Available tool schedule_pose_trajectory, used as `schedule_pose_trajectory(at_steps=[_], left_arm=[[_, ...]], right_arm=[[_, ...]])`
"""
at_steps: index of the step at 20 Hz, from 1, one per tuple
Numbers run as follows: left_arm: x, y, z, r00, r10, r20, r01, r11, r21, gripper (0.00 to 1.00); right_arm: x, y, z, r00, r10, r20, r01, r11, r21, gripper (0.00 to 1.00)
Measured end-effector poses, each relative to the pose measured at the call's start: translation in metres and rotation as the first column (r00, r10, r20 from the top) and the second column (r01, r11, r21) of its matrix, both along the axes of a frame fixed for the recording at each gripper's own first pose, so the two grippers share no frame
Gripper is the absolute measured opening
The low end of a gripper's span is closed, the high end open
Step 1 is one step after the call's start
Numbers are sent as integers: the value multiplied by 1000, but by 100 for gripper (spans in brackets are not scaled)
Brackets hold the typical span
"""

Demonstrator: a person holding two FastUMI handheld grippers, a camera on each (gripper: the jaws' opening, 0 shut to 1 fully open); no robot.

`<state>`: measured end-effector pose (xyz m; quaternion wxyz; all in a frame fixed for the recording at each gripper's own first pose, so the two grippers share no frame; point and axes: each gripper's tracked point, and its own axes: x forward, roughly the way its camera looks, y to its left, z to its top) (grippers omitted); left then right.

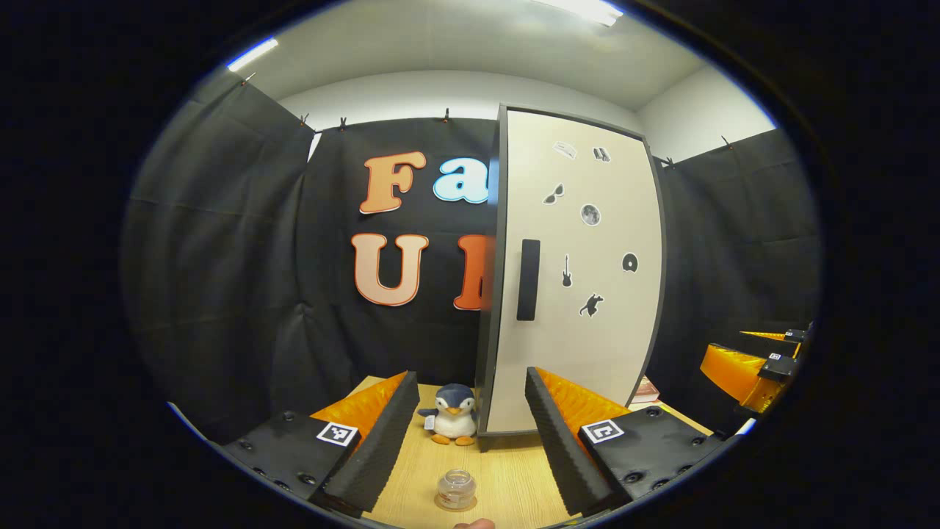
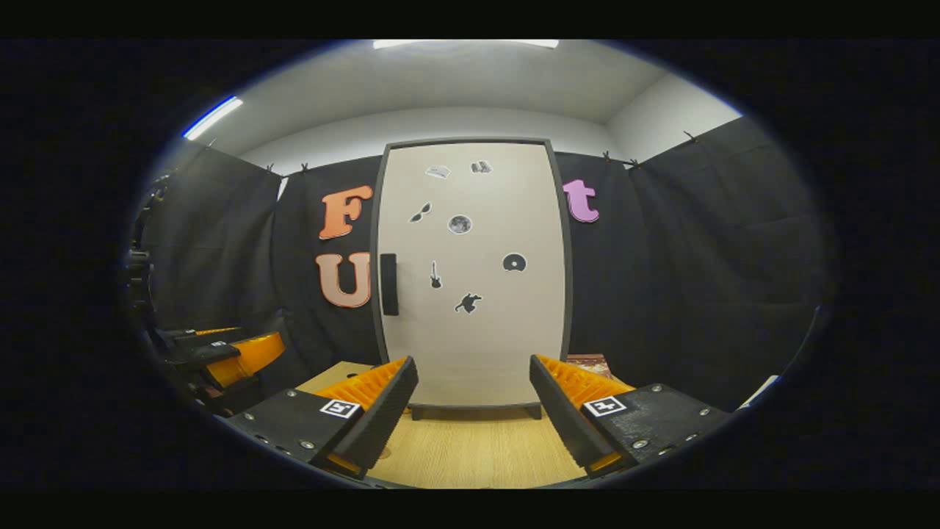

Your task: Open the cabinet door with the right hand, grasp the bottle in the cabinet with the left hand and place it on the coaster, then close the cabinet door with the right hand.

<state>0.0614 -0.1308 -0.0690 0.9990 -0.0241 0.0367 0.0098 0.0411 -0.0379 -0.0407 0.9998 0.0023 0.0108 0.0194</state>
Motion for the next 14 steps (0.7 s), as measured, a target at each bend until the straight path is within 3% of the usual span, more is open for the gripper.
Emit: schedule_pose_trajectory(at_steps=[14], left_arm=[[-8, 2, 0, 1000, 2, 2, -2, 1000, -8, 96]], right_arm=[[7, 2, 5, 1000, 2, 7, -2, 1000, -27, 95]])
